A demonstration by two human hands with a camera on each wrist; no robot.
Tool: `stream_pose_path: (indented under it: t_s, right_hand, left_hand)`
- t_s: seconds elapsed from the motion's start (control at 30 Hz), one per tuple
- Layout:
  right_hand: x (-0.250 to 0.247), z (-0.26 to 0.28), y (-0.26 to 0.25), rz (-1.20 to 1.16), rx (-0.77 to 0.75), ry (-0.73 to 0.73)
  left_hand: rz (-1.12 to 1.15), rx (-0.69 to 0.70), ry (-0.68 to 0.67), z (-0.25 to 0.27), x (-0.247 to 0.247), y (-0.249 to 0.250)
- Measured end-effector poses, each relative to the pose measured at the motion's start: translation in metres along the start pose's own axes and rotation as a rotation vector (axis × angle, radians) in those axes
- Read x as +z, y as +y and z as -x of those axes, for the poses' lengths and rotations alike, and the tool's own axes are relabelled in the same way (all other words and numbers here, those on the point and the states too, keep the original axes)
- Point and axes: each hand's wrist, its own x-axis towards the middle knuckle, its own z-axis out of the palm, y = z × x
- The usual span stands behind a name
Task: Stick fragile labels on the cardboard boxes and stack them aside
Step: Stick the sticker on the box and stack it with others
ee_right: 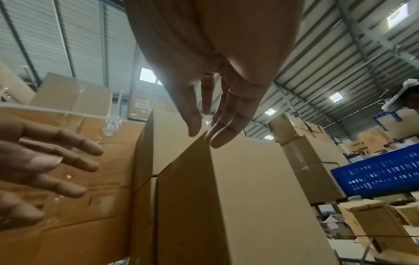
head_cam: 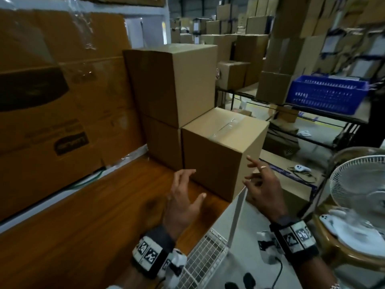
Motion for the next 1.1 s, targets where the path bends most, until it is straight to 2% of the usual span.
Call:
stream_pose_path:
  t_s: [0.1, 0.2, 0.37, 0.57, 0.67, 0.73, 0.87, 0.93, 1.1]
  right_hand:
    - [-0.016, -0.025, 0.026, 0.006, -0.032, 0.062]
    - [-0.028, -0.047, 0.050, -0.007, -0.033, 0.059]
    - [-0.049, -0.085, 0.088, -0.029, -0.049, 0.000]
    - [-0.076, -0.129, 0.132, 0.046, -0.127, -0.045]
    - [-0.077, -0.135, 0.141, -0.035, -0.195, -0.224]
    - [-0.070, -0.127, 0.141, -0.107, -0.199, -0.327]
    - [-0.054, -0.112, 0.134, -0.157, -0.183, -0.233]
    - [-0.048, -0.107, 0.124, -0.143, -0.180, -0.189]
    - [-0.042, -0.090, 0.091, -0.179, -0.208, -0.168]
  left_hand:
    - [-0.060, 0.035, 0.048, -0.035, 0.035, 0.032]
    - [-0.097, 0.079, 0.057, -0.066, 0.076, 0.060]
    - [-0.165, -0.018, 0.103, -0.105, 0.124, 0.067]
    - [-0.268, -0.021, 0.309, -0.078, 0.130, 0.062]
    - [-0.206, -0.098, 0.491, -0.056, 0.128, 0.067]
    - [-0.190, -0.131, 0.559, -0.047, 0.129, 0.070]
    - [-0.313, -0.214, 0.439, -0.040, 0.129, 0.079]
    - [-0.314, -0.213, 0.411, -0.036, 0.123, 0.085]
    - [-0.337, -0.199, 0.452, -0.014, 0.093, 0.095]
